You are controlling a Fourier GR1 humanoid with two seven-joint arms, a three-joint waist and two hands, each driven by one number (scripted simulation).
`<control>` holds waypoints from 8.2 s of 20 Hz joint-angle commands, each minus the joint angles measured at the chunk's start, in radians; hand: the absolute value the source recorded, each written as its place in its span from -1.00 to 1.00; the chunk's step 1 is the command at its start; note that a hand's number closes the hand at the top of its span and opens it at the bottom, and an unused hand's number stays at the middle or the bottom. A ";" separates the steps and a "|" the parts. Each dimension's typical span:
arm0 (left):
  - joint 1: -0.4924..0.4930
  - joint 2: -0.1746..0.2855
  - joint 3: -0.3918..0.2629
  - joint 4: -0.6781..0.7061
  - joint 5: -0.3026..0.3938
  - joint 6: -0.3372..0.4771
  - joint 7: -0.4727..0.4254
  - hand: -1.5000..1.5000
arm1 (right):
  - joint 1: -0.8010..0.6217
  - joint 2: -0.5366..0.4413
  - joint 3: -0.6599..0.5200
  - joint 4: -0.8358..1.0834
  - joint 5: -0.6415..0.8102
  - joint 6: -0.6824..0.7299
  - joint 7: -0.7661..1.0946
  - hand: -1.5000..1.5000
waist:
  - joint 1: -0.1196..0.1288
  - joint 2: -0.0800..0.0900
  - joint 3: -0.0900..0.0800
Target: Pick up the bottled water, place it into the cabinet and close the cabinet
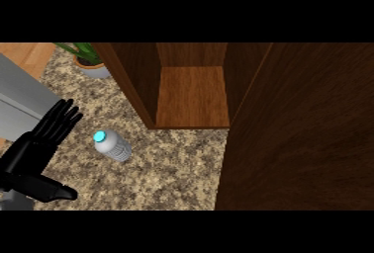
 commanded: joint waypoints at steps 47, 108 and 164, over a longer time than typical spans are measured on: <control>-0.502 -0.045 0.000 1.312 -0.392 -0.045 -0.934 1.00 | 0.017 -0.110 0.050 -0.111 0.063 -0.087 0.009 -1.00 | -0.020 0.006 -0.002; -0.869 -0.255 -0.534 1.019 0.200 1.122 -0.534 1.00 | 0.169 -0.204 0.001 -0.152 -0.064 -0.068 -0.098 -1.00 | -0.032 0.008 0.001; -0.959 -0.254 -0.506 1.066 0.350 0.739 -0.673 -1.00 | 0.266 -0.178 -0.074 -0.118 -0.088 0.042 -0.208 -1.00 | -0.010 -0.006 0.001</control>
